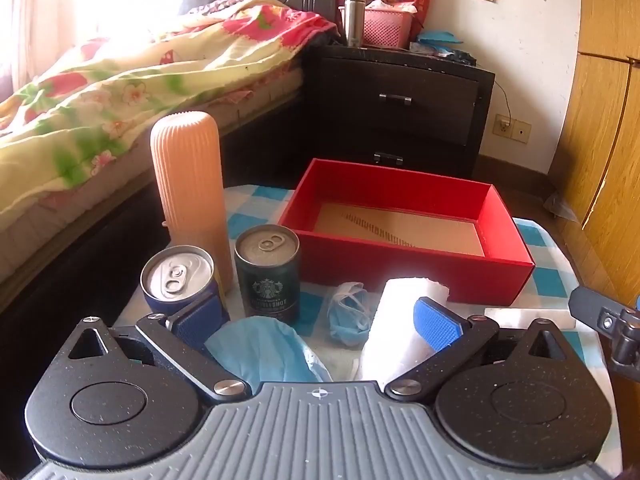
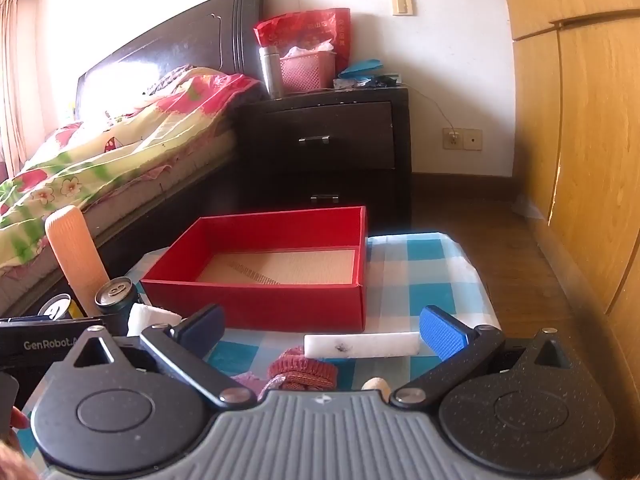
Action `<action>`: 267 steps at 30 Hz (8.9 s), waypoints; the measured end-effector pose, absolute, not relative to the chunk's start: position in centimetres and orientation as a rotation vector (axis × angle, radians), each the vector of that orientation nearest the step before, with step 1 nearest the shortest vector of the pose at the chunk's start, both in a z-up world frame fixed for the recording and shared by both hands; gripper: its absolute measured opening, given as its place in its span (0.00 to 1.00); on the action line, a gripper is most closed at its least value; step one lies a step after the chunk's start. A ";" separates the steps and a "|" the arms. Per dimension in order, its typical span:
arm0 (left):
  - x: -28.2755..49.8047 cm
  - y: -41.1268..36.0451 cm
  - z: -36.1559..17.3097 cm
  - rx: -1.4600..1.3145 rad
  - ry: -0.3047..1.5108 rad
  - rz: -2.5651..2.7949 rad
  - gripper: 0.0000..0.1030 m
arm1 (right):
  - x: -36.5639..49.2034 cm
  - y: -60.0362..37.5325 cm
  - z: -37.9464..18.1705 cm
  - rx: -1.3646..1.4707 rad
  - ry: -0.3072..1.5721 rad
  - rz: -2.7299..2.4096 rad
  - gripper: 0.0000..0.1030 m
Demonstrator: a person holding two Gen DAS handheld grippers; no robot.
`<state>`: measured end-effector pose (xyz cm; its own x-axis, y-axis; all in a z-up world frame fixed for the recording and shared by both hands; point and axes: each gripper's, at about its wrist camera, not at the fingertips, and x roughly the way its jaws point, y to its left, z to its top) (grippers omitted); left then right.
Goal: Organize soft objects
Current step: 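Move the left gripper toward the pink pig plush in the pile, then grasp the pink pig plush with the left gripper and lift it, then carry the pig plush with the left gripper while the right grasps the foam block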
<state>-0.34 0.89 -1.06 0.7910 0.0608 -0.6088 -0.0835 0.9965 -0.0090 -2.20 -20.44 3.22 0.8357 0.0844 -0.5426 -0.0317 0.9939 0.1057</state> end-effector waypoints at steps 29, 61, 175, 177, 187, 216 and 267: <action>-0.8 -0.9 -1.8 0.034 0.691 0.074 0.95 | -1.9 -19.2 2.6 0.012 0.621 0.035 0.82; -0.9 -1.0 -2.1 0.038 0.704 0.061 0.95 | -1.9 -19.2 2.4 0.021 0.625 0.030 0.82; -9.7 -3.7 -4.3 0.304 1.052 -0.560 0.61 | -2.3 -18.0 -0.2 -0.052 0.918 0.293 0.82; -9.9 -2.8 -4.3 0.297 1.070 -0.576 0.61 | -1.5 -17.9 -0.1 -0.029 0.933 0.291 0.82; -11.4 3.1 -1.2 0.042 0.996 -0.554 0.61 | 0.4 -15.4 -3.0 -0.088 1.019 0.268 0.82; -9.6 12.5 -0.4 -0.354 0.809 -0.352 0.63 | -4.2 -5.7 -3.1 -0.332 0.913 0.288 0.82; -7.4 7.6 -0.8 -0.281 0.847 -0.441 0.64 | -2.2 -11.7 -2.7 -0.289 0.946 0.198 0.33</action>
<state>-7.40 7.59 -0.79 0.5804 -0.4809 -0.6572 0.2619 0.8744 -0.4086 -2.24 -11.71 -2.69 0.5710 0.0406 -0.8200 -0.2913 0.9438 -0.1561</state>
